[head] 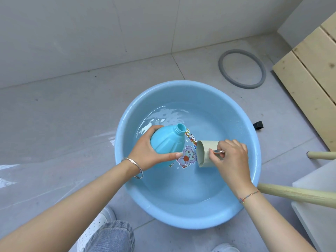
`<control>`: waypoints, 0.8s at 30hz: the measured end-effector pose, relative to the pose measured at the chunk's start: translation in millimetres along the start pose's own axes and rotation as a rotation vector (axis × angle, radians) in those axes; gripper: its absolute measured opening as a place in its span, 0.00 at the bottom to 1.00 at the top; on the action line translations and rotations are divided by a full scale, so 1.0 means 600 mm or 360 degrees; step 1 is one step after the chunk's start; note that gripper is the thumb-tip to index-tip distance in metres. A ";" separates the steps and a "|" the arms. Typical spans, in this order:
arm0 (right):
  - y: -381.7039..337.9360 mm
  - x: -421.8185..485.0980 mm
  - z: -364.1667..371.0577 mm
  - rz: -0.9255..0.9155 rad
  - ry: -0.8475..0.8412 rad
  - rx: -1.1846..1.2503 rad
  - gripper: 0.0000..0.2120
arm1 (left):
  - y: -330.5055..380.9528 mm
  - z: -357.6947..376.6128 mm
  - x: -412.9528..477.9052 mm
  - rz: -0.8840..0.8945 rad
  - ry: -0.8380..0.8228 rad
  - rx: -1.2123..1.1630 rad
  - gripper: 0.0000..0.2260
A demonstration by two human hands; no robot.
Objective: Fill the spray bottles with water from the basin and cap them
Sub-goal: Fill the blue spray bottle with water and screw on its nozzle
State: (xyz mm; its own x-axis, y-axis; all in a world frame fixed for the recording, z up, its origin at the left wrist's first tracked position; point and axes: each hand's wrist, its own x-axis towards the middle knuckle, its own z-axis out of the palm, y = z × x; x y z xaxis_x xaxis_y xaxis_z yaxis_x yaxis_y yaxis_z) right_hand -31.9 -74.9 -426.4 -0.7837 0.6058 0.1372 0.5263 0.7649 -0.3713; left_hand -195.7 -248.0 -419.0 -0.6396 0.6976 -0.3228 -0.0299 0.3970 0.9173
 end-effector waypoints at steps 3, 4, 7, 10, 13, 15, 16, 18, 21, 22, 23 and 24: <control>0.001 -0.001 0.000 0.0060 0.0015 0.0061 0.24 | -0.001 0.000 0.000 0.0018 -0.0005 0.0013 0.31; 0.001 0.000 -0.002 0.0118 0.0038 0.0118 0.24 | -0.003 0.000 0.000 0.0022 -0.0003 0.0019 0.31; 0.002 0.003 -0.017 0.0381 0.0125 0.0394 0.25 | -0.007 0.000 0.003 0.0020 -0.0001 0.0016 0.32; 0.008 0.006 -0.031 0.0697 0.0213 0.0749 0.22 | -0.005 0.000 0.003 0.0024 -0.0001 0.0008 0.33; 0.006 0.005 -0.043 0.0773 0.0297 0.1061 0.22 | -0.006 0.000 0.002 0.0034 0.0000 0.0010 0.32; 0.001 0.007 -0.053 0.0774 0.0358 0.1195 0.23 | -0.006 -0.001 0.002 0.0040 0.0002 0.0015 0.34; -0.004 0.009 -0.059 0.0768 0.0384 0.1248 0.23 | -0.006 0.000 0.002 0.0046 0.0002 0.0016 0.34; -0.013 0.014 -0.071 0.0760 0.0433 0.1323 0.21 | -0.008 0.000 0.003 0.0055 -0.0009 0.0016 0.35; -0.029 0.020 -0.093 0.0726 0.0503 0.1422 0.21 | -0.010 0.000 0.003 0.0074 -0.0027 0.0030 0.36; -0.033 0.021 -0.100 0.0707 0.0512 0.1443 0.21 | -0.010 0.001 0.003 0.0081 -0.0037 0.0029 0.37; -0.038 0.021 -0.107 0.0687 0.0518 0.1456 0.20 | -0.010 0.001 0.003 0.0089 -0.0046 0.0029 0.37; -0.041 0.022 -0.112 0.0669 0.0525 0.1464 0.20 | -0.010 0.001 0.003 0.0095 -0.0056 0.0029 0.37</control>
State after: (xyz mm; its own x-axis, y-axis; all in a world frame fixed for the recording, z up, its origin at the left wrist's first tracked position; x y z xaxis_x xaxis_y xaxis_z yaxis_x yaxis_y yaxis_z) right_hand -33.2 -71.0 -353.6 -0.3964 0.9177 0.0275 0.1737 0.1044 -0.9793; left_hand -196.4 -248.9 -425.3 -0.6124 0.7409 -0.2759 0.0219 0.3647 0.9309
